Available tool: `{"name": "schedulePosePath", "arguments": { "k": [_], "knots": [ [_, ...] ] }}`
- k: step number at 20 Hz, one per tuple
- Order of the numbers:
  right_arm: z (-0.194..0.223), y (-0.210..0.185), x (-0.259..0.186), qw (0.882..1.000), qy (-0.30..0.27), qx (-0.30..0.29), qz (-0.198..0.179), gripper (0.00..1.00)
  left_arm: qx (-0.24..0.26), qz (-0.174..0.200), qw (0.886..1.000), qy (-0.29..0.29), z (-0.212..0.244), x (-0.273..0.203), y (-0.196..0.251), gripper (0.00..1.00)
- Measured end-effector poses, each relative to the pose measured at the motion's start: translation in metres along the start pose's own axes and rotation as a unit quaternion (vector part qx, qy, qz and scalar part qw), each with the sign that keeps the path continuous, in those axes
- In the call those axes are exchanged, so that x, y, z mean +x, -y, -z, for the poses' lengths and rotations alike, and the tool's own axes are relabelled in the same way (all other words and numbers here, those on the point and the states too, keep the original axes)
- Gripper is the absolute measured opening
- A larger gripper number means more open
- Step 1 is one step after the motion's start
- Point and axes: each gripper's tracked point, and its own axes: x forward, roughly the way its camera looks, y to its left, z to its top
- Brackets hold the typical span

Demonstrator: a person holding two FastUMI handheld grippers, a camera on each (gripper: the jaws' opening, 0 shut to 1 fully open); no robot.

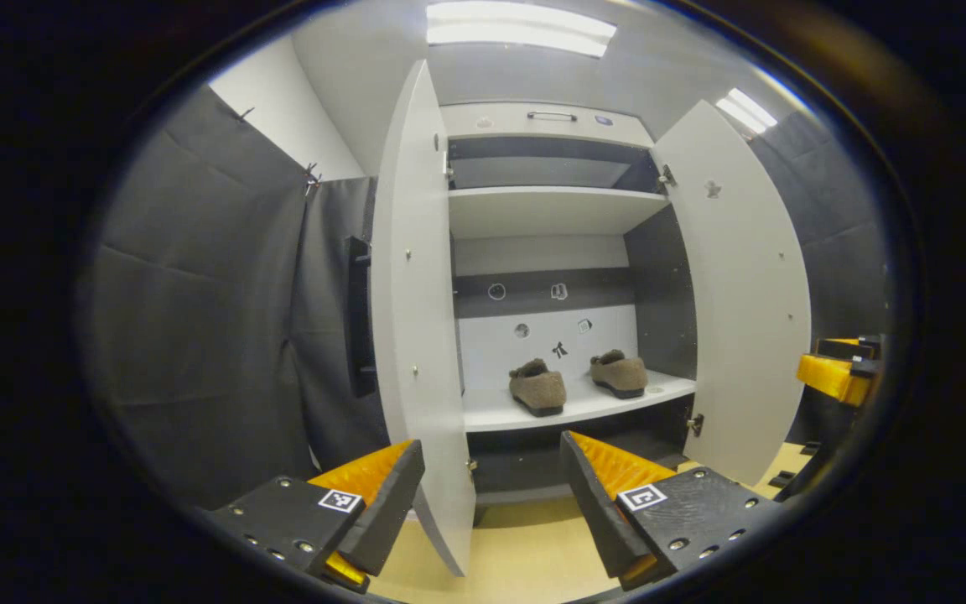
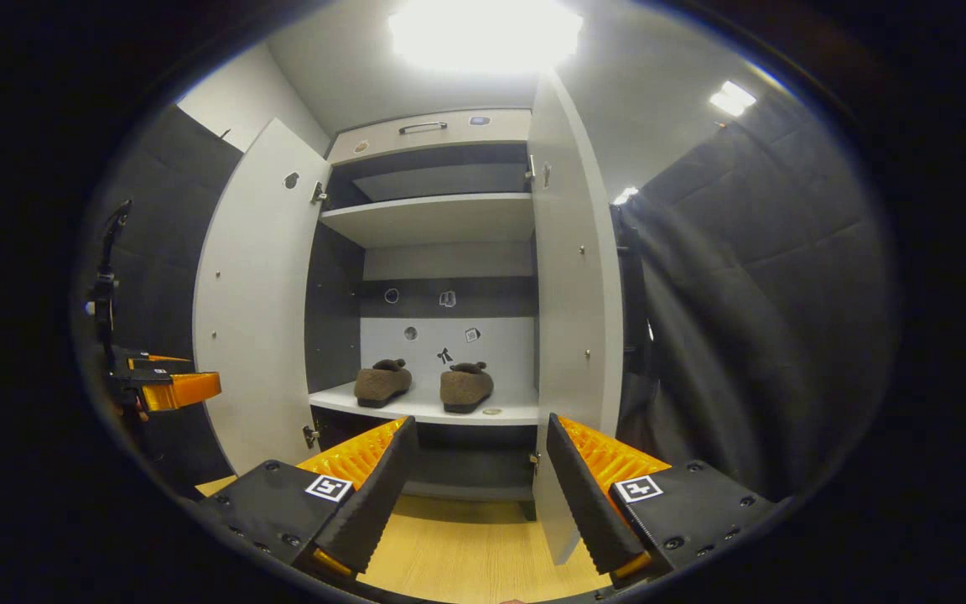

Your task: Grab one shoe with the right hand and put it into the shoe cabinet, grab the other shoe with the left hand and put it into the shoe cabinet; then close the right door with the right hand and the left door with the left hand.

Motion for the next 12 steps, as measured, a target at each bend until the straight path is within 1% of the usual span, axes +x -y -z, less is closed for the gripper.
{"name": "schedulePosePath", "arguments": {
  "k": [1,3,4,5,6,9,12],
  "knots": [
    [-0.003,0.01,0.0,1.0,-0.001,-0.001,0.01,0.98,-0.004,-0.001,1.0,0.002,0.001,-0.001,-0.001,0.94],
    [-0.013,0.034,0.001,0.999,0.001,-0.01,0.038,0.98,-0.009,-0.004,1.0,0.002,0.008,-0.007,-0.006,0.94],
    [-0.02,0.048,0.002,0.998,0.003,-0.015,0.055,0.97,-0.008,-0.006,1.0,0.0,0.011,-0.007,-0.008,1.0],
    [-0.025,0.062,0.003,0.997,0.004,-0.019,0.074,0.98,-0.007,-0.007,1.0,-0.002,0.014,-0.008,-0.009,1.0],
    [-0.03,0.075,0.003,0.996,0.005,-0.021,0.088,0.98,-0.007,-0.009,1.0,-0.005,0.016,-0.008,-0.011,0.94],
    [-0.045,0.107,0.004,0.992,0.015,-0.017,0.125,0.98,-0.008,-0.014,1.0,-0.009,0.022,-0.008,-0.015,0.94],
    [-0.059,0.137,0.006,0.985,0.032,-0.019,0.168,0.98,-0.008,-0.023,1.0,-0.014,0.025,-0.008,-0.023,0.94]
  ]
}}
